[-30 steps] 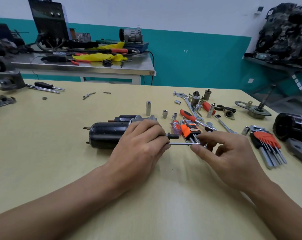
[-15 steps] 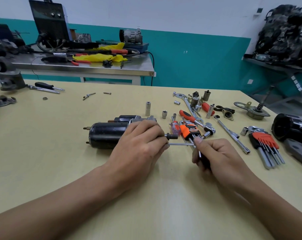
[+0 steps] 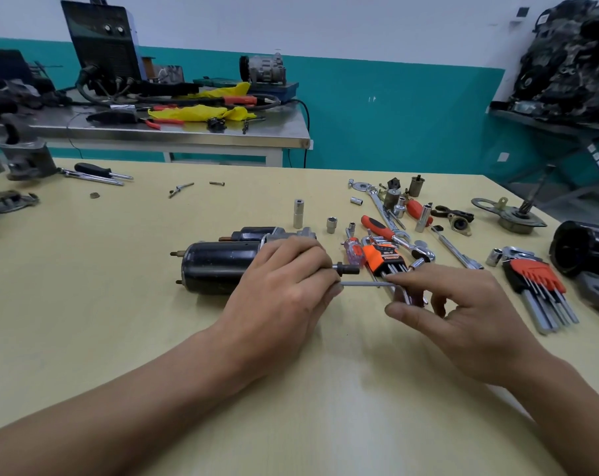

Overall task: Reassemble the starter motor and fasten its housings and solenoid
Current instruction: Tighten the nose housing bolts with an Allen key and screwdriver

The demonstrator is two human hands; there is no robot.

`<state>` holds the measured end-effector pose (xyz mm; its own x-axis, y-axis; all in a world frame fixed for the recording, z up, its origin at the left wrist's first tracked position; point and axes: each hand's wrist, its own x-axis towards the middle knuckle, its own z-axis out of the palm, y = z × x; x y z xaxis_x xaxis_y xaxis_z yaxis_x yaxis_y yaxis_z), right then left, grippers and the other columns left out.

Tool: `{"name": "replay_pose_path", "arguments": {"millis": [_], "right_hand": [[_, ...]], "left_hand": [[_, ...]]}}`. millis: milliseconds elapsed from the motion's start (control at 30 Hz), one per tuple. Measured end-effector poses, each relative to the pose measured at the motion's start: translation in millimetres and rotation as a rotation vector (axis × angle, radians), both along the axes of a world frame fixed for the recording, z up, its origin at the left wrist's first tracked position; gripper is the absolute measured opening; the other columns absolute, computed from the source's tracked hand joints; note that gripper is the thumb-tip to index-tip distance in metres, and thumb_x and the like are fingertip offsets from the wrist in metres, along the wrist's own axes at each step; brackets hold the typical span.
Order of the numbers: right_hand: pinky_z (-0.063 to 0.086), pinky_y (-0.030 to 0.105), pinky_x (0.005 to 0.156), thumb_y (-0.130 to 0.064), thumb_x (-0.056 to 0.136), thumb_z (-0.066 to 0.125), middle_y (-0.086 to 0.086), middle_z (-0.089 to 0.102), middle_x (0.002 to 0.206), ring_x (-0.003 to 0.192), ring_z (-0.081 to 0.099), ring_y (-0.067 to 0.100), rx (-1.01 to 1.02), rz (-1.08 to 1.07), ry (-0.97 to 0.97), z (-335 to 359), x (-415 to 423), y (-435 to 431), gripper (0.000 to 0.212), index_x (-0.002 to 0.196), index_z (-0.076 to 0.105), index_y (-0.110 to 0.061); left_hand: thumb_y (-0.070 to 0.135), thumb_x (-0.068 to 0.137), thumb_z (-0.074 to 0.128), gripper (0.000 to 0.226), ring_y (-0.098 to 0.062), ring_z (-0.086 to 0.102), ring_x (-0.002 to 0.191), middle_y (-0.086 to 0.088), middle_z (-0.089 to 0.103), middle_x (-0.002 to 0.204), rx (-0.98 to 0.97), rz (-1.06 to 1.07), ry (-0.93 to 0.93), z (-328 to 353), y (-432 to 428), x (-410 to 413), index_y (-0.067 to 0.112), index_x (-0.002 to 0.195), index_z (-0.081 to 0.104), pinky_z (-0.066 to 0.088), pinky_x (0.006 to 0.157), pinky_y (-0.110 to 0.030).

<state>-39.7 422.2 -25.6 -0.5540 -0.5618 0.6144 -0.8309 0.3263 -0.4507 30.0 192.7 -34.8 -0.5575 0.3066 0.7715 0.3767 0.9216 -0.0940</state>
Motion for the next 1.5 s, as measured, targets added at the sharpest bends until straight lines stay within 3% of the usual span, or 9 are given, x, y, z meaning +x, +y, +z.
{"name": "replay_pose_path", "arguments": {"millis": [67, 133, 333, 400, 633, 767, 900, 1300, 1500], "right_hand": [[0.040, 0.012, 0.055, -0.054, 0.082, 0.062, -0.013, 0.066, 0.066, 0.060, 0.059, 0.006, -0.081, -0.031, -0.150, 1, 5, -8, 0.020, 0.079, 0.074, -0.039], [0.039, 0.020, 0.048, -0.063, 0.086, 0.059, -0.001, 0.059, 0.052, 0.048, 0.048, 0.011, -0.194, -0.052, -0.387, 1, 7, -21, 0.051, 0.059, 0.069, -0.020], [0.026, 0.017, 0.033, -0.057, 0.070, 0.064, 0.001, 0.039, 0.042, 0.039, 0.033, 0.012, -0.354, -0.031, -1.157, 8, 0, -32, 0.045, 0.052, 0.069, -0.015], [0.031, 0.020, 0.036, -0.064, 0.070, 0.063, 0.007, 0.047, 0.046, 0.040, 0.039, 0.013, -0.297, -0.054, -1.050, 4, -2, -28, 0.051, 0.059, 0.072, -0.015], [0.039, 0.008, 0.070, -0.052, 0.090, 0.057, -0.013, 0.066, 0.088, 0.075, 0.052, 0.002, 0.177, -0.092, 0.231, 3, -17, 8, 0.044, 0.108, 0.074, -0.016], [0.055, 0.037, 0.064, -0.037, 0.097, 0.058, 0.003, 0.070, 0.087, 0.078, 0.064, 0.021, 0.304, 0.007, 0.521, 3, -29, 13, 0.035, 0.092, 0.076, -0.007], [0.050, 0.039, 0.048, -0.044, 0.094, 0.063, 0.004, 0.067, 0.078, 0.067, 0.062, 0.023, 0.175, -0.044, 0.584, 13, -32, 6, 0.038, 0.083, 0.071, -0.008], [0.057, 0.036, 0.058, -0.032, 0.096, 0.060, 0.008, 0.074, 0.087, 0.075, 0.071, 0.024, 0.212, 0.015, 0.704, 8, -32, 6, 0.034, 0.097, 0.076, -0.002], [0.046, 0.031, 0.049, -0.035, 0.098, 0.056, -0.004, 0.059, 0.054, 0.049, 0.054, 0.016, 0.209, -0.016, 0.144, 2, -16, -4, 0.036, 0.070, 0.067, -0.015]], "left_hand": [[0.023, 0.097, 0.059, 0.024, -0.025, 0.059, 0.101, -0.004, 0.069, 0.091, -0.001, -0.001, -0.001, -1, 0, 0, 0.007, 0.088, 0.074, 0.044, 0.086, -0.036], [0.024, 0.097, 0.058, 0.025, -0.024, 0.058, 0.102, -0.004, 0.069, 0.091, -0.001, -0.001, -0.002, -1, 0, 0, 0.007, 0.088, 0.074, 0.045, 0.086, -0.037], [0.022, 0.097, 0.057, 0.026, -0.026, 0.059, 0.099, -0.004, 0.069, 0.089, -0.012, 0.015, 0.016, 1, 2, 1, 0.006, 0.086, 0.075, 0.046, 0.085, -0.038], [0.022, 0.097, 0.057, 0.026, -0.027, 0.061, 0.099, -0.004, 0.069, 0.089, -0.016, 0.020, 0.013, 1, 1, 1, 0.006, 0.086, 0.075, 0.046, 0.085, -0.037], [0.023, 0.097, 0.057, 0.027, -0.024, 0.056, 0.102, -0.004, 0.069, 0.090, -0.021, 0.013, 0.005, 0, 1, -1, 0.006, 0.086, 0.075, 0.045, 0.087, -0.037], [0.024, 0.098, 0.056, 0.027, -0.024, 0.057, 0.101, -0.004, 0.069, 0.090, -0.003, 0.006, 0.000, -1, 0, 0, 0.007, 0.087, 0.074, 0.045, 0.087, -0.037], [0.024, 0.098, 0.055, 0.028, -0.025, 0.058, 0.101, -0.004, 0.069, 0.092, -0.004, 0.010, -0.018, 1, 1, 0, 0.007, 0.089, 0.075, 0.044, 0.088, -0.036], [0.027, 0.096, 0.058, 0.027, -0.024, 0.056, 0.103, -0.002, 0.068, 0.091, -0.007, -0.007, -0.045, 1, -3, -1, 0.008, 0.088, 0.075, 0.045, 0.087, -0.038], [0.027, 0.095, 0.059, 0.026, -0.024, 0.055, 0.102, -0.002, 0.068, 0.090, -0.007, -0.015, -0.036, 0, -4, -1, 0.008, 0.087, 0.075, 0.045, 0.086, -0.037]]}}
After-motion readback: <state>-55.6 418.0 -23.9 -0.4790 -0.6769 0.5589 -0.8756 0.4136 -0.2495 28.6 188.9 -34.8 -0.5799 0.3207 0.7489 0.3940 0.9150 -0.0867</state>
